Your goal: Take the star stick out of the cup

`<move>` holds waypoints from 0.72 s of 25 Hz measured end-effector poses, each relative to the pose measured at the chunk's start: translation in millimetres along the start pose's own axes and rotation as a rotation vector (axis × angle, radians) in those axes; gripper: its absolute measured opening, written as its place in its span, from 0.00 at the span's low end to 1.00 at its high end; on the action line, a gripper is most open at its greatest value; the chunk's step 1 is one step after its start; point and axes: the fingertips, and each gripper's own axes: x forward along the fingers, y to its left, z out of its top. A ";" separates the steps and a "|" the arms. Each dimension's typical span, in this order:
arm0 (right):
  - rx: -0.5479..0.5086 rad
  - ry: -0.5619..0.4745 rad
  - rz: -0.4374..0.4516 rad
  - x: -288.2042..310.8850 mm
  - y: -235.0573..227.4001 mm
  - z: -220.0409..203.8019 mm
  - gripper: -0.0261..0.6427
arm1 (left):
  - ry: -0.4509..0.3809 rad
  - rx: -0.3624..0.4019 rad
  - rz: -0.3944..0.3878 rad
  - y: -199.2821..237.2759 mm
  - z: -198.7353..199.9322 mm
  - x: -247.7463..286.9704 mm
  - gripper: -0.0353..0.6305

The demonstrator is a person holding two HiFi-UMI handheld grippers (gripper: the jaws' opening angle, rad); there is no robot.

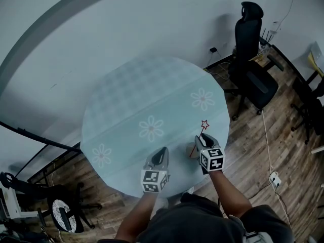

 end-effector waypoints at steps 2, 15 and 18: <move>-0.010 0.000 0.003 2.1 1.4 0.2 0.20 | -0.001 -0.002 0.002 1.1 1.1 1.1 0.06; -0.012 0.006 -0.036 -3.2 5.2 -3.9 0.07 | -0.006 0.018 -0.006 0.8 -0.2 -7.0 0.06; -0.027 -0.015 -0.036 -7.0 12.5 2.2 0.06 | -0.009 0.017 -0.010 0.9 1.2 -11.0 0.06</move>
